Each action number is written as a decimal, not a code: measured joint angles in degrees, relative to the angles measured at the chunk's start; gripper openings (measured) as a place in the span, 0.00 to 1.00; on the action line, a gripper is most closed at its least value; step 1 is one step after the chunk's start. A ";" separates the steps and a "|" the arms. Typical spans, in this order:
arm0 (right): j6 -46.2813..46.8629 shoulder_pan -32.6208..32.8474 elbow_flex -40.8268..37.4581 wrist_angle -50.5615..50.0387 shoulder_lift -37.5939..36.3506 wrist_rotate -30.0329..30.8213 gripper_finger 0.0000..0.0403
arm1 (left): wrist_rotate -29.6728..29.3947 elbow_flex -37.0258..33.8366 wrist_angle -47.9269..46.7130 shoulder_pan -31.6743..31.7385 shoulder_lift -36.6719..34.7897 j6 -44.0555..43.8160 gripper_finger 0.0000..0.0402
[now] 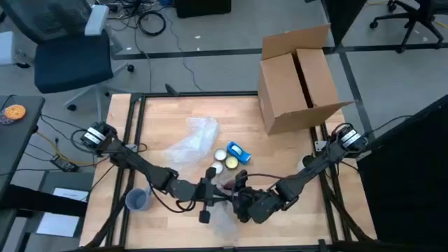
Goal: Wrap mug
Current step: Wrap the black mug with the transparent bubble wrap
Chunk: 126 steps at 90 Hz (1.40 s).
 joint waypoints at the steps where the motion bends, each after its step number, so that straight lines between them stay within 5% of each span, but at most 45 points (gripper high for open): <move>1: 0.04 -0.18 -0.12 0.08 0.00 -0.54 0.37 | 0.10 0.00 0.03 0.00 0.00 0.00 0.00; 13: -0.08 -1.49 -1.65 3.19 0.00 -2.71 0.29 | 1.39 0.00 0.43 0.02 -0.02 0.00 0.00; 31: -3.87 -1.83 -1.80 7.67 0.01 -4.30 0.03 | 2.00 0.00 0.89 -0.04 -0.11 0.07 0.00; 66: -1.84 -1.84 -1.75 7.42 0.02 -2.66 0.00 | 3.42 0.11 1.54 -2.70 -4.04 3.14 0.00; 93: -1.52 -1.35 -1.73 7.20 0.02 -1.91 0.00 | -6.55 0.22 -21.32 -8.64 -13.23 -2.19 0.00; 109: -3.97 0.10 -1.71 6.47 -0.11 4.43 0.00 | -10.40 -0.29 -34.07 -11.78 -12.56 -13.60 0.00; 126: -6.35 2.13 -1.67 3.87 -2.37 14.52 0.00 | -12.30 -2.19 -32.92 -12.95 -9.35 -17.82 0.00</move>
